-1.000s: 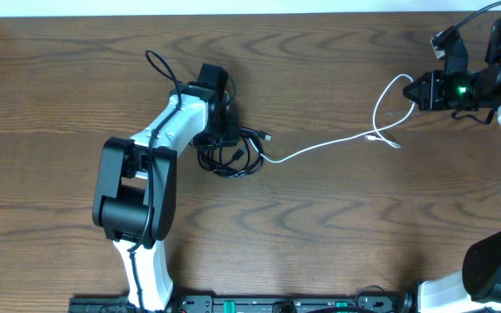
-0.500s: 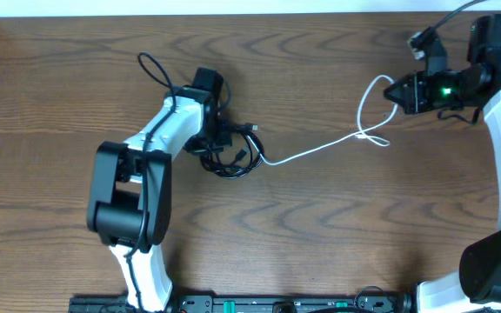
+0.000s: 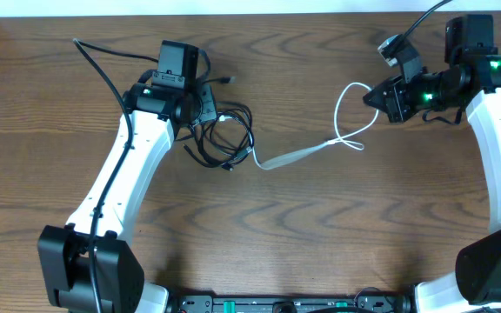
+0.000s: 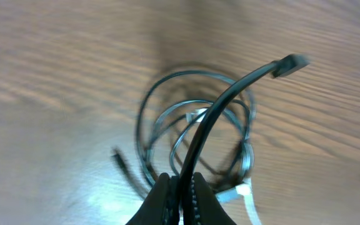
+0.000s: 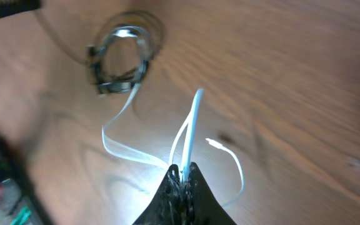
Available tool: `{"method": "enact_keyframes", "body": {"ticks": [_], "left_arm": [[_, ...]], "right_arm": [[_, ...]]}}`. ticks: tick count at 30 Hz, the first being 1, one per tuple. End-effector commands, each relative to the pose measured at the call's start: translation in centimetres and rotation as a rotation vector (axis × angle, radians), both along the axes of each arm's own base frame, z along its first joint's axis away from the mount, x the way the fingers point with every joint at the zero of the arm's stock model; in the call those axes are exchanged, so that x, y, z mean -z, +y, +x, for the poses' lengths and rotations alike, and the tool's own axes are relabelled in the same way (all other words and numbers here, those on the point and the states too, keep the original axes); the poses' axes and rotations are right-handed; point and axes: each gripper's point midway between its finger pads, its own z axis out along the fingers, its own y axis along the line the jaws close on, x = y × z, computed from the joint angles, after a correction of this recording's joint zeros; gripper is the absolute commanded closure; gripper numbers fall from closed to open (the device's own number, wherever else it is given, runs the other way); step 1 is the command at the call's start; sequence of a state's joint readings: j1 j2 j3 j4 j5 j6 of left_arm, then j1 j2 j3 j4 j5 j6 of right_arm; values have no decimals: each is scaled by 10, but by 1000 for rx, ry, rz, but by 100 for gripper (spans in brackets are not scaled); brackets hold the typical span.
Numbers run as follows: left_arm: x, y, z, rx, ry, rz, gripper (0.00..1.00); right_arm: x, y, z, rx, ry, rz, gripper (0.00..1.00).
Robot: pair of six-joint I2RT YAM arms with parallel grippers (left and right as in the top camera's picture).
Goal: Untangle cables
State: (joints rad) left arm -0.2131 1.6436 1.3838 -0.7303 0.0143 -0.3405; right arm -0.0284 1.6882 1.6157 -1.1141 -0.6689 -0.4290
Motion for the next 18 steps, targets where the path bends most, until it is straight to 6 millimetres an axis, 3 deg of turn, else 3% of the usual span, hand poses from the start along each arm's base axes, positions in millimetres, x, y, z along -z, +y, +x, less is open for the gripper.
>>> {"method": "enact_keyframes", "body": {"ticks": [1, 4, 8, 11, 13, 15, 18], "left_arm": [[12, 32, -5, -144, 21, 130, 92], [23, 35, -13, -150, 52, 146, 93], [30, 36, -17, -153, 75, 151, 93], [34, 36, -19, -153, 88, 153, 93], [35, 36, -20, -152, 96, 155, 93], [36, 36, -22, -151, 103, 154, 93], [37, 37, -25, -154, 117, 157, 93]], "right_arm": [[9, -23, 13, 140, 21, -113, 99], [6, -24, 19, 197, 25, -94, 99], [-7, 2, 15, 109, 15, 36, 99], [-49, 44, -4, -144, -85, 317, 99], [-79, 59, -13, -265, -164, 483, 99], [-103, 62, -9, -311, -230, 579, 99], [-119, 57, 13, -245, -250, 599, 99]]}}
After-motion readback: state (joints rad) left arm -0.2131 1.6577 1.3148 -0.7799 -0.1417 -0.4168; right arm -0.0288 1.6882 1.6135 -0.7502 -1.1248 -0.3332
